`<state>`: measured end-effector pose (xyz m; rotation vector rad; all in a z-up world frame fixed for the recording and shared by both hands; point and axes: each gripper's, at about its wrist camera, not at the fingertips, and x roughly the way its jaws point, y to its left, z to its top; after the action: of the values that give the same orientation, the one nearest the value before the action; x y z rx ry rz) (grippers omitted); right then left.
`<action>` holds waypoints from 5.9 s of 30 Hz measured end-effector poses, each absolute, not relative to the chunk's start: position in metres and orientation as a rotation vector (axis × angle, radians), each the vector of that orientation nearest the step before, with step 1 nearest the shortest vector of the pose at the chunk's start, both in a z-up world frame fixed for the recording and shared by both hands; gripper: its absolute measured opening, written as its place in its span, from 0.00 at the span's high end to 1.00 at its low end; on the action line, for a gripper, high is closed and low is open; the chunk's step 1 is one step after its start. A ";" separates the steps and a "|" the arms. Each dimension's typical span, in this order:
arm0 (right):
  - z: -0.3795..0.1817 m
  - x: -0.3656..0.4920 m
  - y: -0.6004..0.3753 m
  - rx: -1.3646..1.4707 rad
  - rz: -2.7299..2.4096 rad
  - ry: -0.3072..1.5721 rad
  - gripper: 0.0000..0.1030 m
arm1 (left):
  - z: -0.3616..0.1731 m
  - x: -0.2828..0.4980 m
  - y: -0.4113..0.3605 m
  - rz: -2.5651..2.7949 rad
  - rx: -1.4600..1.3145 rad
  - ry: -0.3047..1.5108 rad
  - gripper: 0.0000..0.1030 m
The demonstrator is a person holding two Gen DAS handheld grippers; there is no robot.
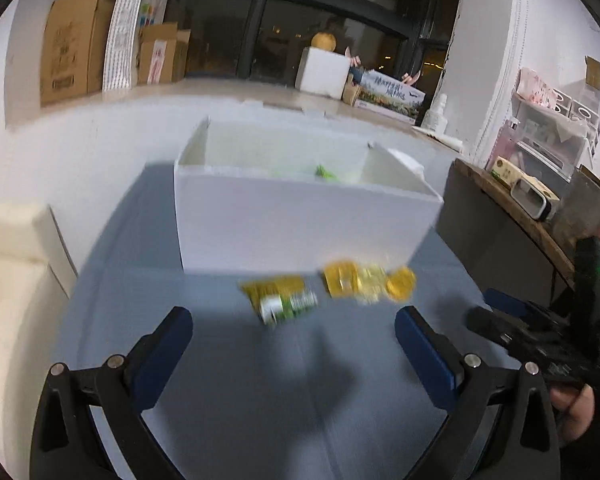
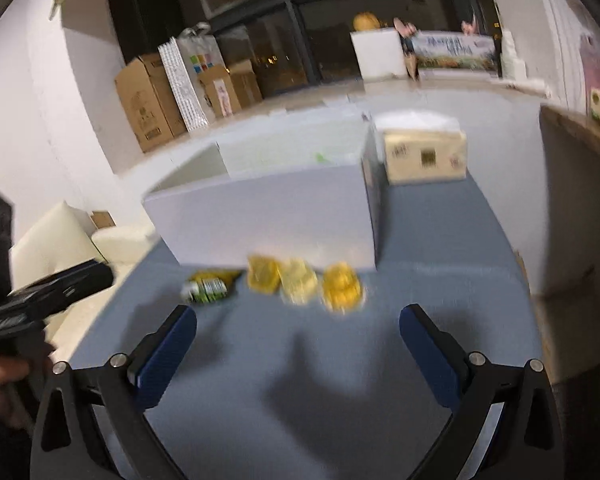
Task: Organize snacks
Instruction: 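Move both tools back to the table and grasp a yellow jelly cup with the right tool, then grasp the green snack packet with the left tool while the right tool holds the yellow jelly cup, then carry the green packet and yellow jelly cup into the white box and release both, then return to the table and grasp a clear jelly cup with the right tool, then grasp the last yellow jelly cup with the left tool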
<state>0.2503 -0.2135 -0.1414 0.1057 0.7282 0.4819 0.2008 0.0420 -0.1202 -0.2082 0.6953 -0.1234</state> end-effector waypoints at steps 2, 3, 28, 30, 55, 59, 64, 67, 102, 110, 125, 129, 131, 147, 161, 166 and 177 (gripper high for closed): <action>-0.147 0.254 -0.214 0.108 0.461 0.740 0.00 | -0.125 0.191 0.038 -0.132 -0.210 0.709 0.00; -0.149 0.257 -0.214 0.109 0.457 0.747 0.00 | -0.127 0.185 0.036 -0.134 -0.206 0.708 0.00; -0.192 0.336 -0.183 -0.016 0.425 0.862 0.66 | -0.137 0.166 0.040 -0.123 -0.220 0.728 0.00; -0.188 0.331 -0.188 -0.008 0.414 0.844 0.66 | -0.137 0.169 0.039 -0.129 -0.213 0.723 0.00; -0.119 0.253 -0.220 0.063 0.486 0.721 0.66 | -0.196 0.316 0.016 -0.065 -0.088 0.892 0.01; -0.125 0.252 -0.216 0.069 0.496 0.733 0.66 | -0.198 0.326 0.010 -0.073 -0.053 0.911 0.18; -0.126 0.249 -0.216 0.069 0.501 0.733 0.66 | -0.192 0.326 0.008 -0.066 -0.042 0.904 0.41; -0.126 0.249 -0.216 0.072 0.499 0.732 0.66 | -0.186 0.318 0.004 -0.072 -0.033 0.882 0.42; -0.044 0.388 -0.160 0.065 0.519 0.612 0.66 | -0.029 0.374 0.045 -0.115 -0.015 0.631 0.41; -0.055 0.396 -0.162 0.072 0.506 0.616 0.07 | -0.048 0.382 0.048 -0.073 0.002 0.643 0.00; -0.068 0.313 -0.183 0.083 0.550 0.586 0.00 | -0.040 0.303 0.047 -0.134 -0.012 0.583 0.00; -0.090 0.276 -0.184 0.033 0.542 0.596 0.00 | -0.052 0.245 0.041 -0.163 -0.048 0.568 0.00; -0.106 0.264 -0.180 0.006 0.524 0.619 0.00 | -0.062 0.222 0.039 -0.175 -0.082 0.576 0.00; -0.185 0.326 -0.149 0.024 0.439 0.885 0.27 | -0.115 0.133 0.045 -0.150 -0.178 0.670 0.00; -0.181 0.329 -0.142 -0.053 0.488 0.841 0.65 | -0.122 0.149 0.046 -0.141 -0.172 0.695 0.00; -0.160 0.302 -0.160 -0.060 0.510 0.772 0.65 | -0.126 0.168 0.040 -0.151 -0.176 0.716 0.00; -0.137 0.252 -0.234 0.063 0.441 0.731 0.65 | -0.153 0.278 -0.010 -0.100 -0.124 0.796 0.00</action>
<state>0.2522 -0.2341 -0.1367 0.0630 0.7309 0.4410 0.2783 -0.0096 -0.1535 -0.1243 0.7961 -0.1002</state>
